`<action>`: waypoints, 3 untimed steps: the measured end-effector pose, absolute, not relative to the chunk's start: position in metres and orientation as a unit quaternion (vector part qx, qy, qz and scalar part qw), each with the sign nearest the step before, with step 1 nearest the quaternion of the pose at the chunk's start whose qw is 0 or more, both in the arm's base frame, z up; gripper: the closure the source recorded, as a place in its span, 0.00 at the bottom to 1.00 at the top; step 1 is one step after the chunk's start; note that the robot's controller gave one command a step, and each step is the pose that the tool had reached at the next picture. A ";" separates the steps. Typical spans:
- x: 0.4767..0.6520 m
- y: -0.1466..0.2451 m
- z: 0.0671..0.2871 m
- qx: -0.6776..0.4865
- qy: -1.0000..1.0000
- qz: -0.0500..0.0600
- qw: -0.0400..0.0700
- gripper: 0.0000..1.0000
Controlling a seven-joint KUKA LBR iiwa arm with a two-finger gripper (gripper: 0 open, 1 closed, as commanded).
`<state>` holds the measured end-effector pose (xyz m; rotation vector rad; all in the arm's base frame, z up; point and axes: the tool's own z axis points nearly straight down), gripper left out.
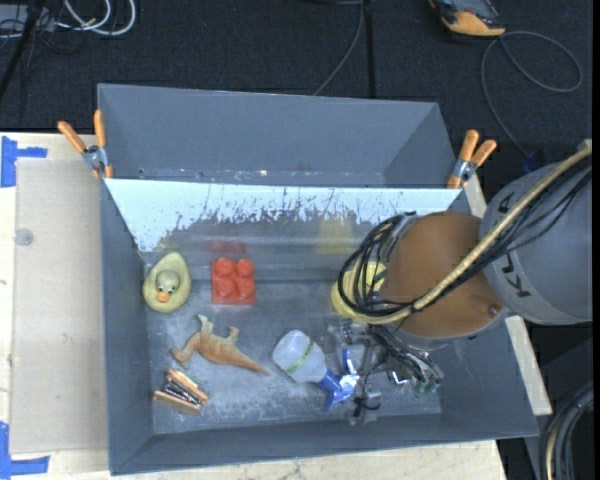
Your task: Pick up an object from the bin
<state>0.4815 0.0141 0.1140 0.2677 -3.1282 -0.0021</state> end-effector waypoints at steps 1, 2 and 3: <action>0.485 0.021 0.072 0.105 -0.994 0.000 -0.003 0.00; 0.478 0.017 0.071 -0.046 -0.999 -0.001 0.002 1.00; 0.478 0.017 0.071 -0.046 -0.999 -0.001 0.001 1.00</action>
Offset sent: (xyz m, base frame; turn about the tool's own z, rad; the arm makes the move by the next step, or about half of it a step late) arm -0.0043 0.0019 -0.0440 0.2642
